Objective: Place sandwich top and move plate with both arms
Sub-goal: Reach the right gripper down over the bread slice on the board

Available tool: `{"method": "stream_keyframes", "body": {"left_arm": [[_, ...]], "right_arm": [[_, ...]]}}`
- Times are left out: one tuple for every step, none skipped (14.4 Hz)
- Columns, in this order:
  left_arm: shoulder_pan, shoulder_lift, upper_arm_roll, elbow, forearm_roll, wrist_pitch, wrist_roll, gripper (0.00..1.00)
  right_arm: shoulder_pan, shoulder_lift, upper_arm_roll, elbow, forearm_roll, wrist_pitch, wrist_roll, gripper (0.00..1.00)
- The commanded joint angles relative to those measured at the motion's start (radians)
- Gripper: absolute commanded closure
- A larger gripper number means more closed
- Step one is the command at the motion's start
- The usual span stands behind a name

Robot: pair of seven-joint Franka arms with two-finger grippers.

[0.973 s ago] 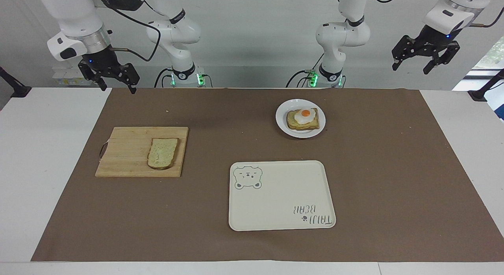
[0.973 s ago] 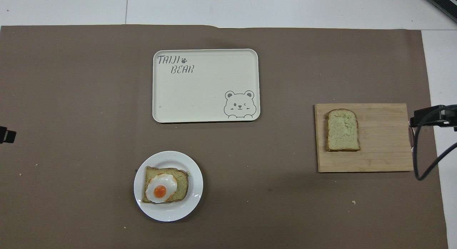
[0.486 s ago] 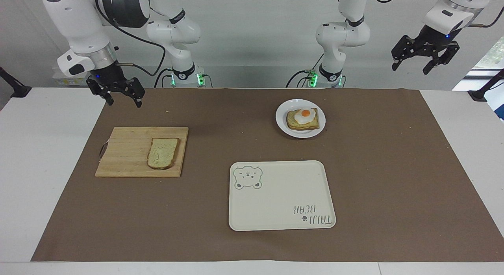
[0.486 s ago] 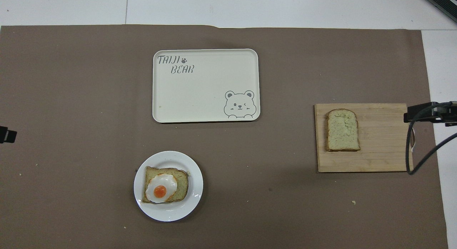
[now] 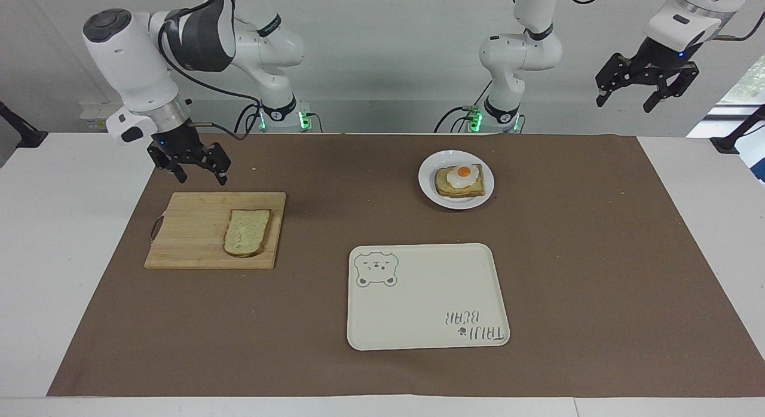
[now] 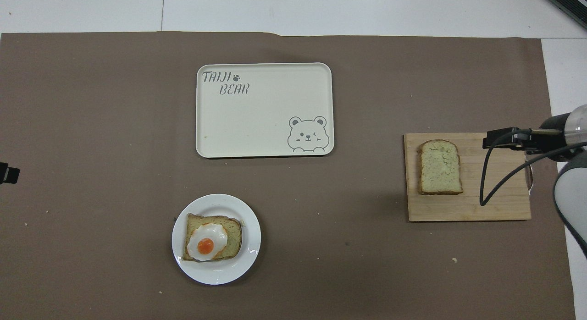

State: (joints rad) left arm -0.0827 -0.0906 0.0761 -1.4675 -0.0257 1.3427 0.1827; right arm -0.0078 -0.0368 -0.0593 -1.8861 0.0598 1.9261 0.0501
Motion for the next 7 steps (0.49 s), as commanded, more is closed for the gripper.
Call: {"method": "stream_keyframes", "body": {"left_arm": [[0.011,-0.023,-0.004,-0.025,-0.01,0.01,-0.006,0.0],[0.009,-0.021,-0.004,-0.025,-0.01,0.01,-0.006,0.0],[0.011,-0.021,-0.004,-0.025,-0.01,0.01,-0.006,0.0],[0.011,-0.023,-0.004,-0.025,-0.01,0.01,-0.006,0.0],[0.011,-0.021,-0.004,-0.024,-0.01,0.01,-0.006,0.0],[0.011,-0.021,-0.004,-0.025,-0.01,0.01,-0.006,0.0],[0.009,-0.023,-0.004,-0.025,-0.01,0.01,-0.006,0.0]], "right_arm": [[-0.026,0.06,0.007,-0.005,0.061,0.083,-0.055,0.0],[-0.037,0.093,0.007,-0.005,0.08,0.117,-0.074,0.0],[-0.044,0.119,0.007,-0.005,0.089,0.149,-0.085,0.0],[-0.044,0.136,0.007,-0.007,0.091,0.174,-0.085,0.0],[-0.044,0.152,0.007,-0.007,0.091,0.189,-0.085,0.0],[-0.044,0.166,0.007,-0.007,0.091,0.195,-0.087,0.0],[-0.049,0.182,0.007,-0.01,0.091,0.206,-0.087,0.0]]}}
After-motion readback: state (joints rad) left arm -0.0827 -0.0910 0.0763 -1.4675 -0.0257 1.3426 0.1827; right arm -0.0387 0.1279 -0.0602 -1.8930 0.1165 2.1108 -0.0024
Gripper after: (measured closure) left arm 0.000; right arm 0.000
